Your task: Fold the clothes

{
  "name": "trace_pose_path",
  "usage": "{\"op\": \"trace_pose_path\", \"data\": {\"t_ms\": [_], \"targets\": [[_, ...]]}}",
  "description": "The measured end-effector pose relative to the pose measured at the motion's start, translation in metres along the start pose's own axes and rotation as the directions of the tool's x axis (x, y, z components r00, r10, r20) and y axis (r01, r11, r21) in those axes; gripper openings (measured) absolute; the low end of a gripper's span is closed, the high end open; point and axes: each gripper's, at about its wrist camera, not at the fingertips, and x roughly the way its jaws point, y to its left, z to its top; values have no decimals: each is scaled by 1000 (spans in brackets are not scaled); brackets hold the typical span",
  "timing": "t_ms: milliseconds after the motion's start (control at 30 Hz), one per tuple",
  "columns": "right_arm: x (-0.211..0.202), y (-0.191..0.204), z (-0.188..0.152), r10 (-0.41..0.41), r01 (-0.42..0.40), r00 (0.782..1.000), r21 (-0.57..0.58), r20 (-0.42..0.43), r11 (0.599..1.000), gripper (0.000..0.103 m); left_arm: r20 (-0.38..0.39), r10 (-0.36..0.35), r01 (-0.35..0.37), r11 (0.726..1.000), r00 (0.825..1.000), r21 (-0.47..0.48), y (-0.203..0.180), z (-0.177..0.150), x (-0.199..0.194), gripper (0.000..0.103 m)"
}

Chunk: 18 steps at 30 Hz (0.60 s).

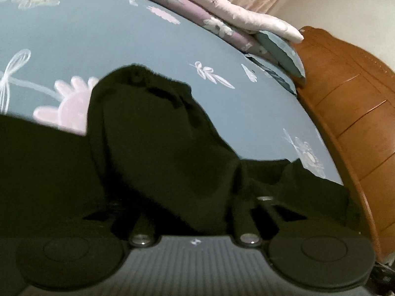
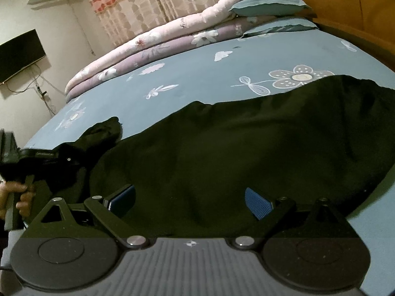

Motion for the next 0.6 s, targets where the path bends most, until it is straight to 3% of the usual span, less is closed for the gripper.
{"op": "trace_pose_path", "data": {"t_ms": [233, 400, 600], "targets": [[-1, 3, 1, -24, 24, 1000, -12, 10, 1000, 98, 147, -59, 53, 998, 987, 43, -27, 46, -31, 4], [-3, 2, 1, -32, 33, 999, -16, 17, 999, 98, 215, -97, 76, 991, 972, 106, -41, 56, -58, 4], [0, 1, -2, -43, 43, 999, -15, 5, 999, 98, 131, -77, 70, 996, 988, 61, -20, 25, -55, 4]]}}
